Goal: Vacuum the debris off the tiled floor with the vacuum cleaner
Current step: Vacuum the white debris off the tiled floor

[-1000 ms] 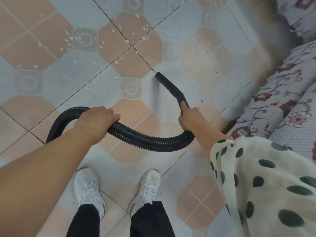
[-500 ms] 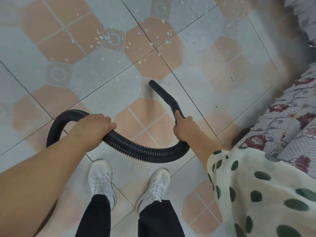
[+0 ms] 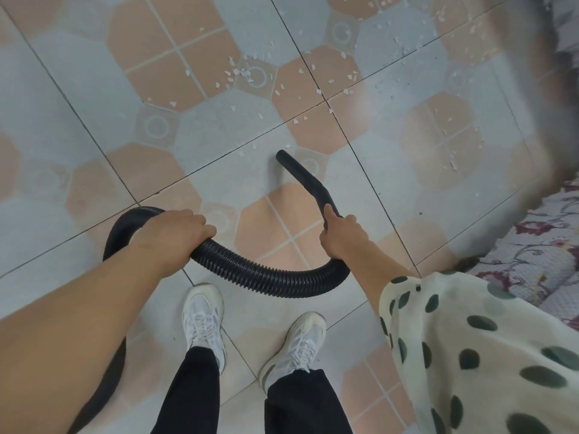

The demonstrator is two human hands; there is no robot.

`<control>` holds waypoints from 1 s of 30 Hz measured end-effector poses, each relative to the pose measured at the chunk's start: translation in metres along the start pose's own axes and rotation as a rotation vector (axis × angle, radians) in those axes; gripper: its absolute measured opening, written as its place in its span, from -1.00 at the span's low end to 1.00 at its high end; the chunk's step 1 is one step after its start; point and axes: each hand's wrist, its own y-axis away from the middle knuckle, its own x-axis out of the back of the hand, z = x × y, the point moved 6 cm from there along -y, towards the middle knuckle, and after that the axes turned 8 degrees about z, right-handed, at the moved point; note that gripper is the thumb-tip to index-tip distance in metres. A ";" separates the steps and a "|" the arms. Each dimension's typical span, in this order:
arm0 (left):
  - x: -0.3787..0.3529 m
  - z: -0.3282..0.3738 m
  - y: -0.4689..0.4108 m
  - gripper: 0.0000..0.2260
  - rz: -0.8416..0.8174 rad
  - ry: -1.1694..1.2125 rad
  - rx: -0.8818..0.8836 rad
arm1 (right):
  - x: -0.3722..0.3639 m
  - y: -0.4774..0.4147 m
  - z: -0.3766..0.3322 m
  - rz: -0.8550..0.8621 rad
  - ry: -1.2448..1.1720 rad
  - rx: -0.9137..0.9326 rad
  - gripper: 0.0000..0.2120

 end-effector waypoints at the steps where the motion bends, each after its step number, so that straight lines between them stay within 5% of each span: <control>1: 0.002 -0.001 0.000 -0.74 0.012 0.003 0.009 | 0.004 -0.003 -0.001 0.014 0.001 -0.016 -0.36; 13: 0.021 -0.025 -0.022 -0.75 0.145 0.104 0.131 | 0.064 -0.054 -0.024 0.127 0.066 -0.037 -0.37; 30: -0.014 -0.029 0.028 -0.71 0.079 0.092 0.095 | 0.013 -0.005 -0.058 -0.007 0.133 0.195 -0.41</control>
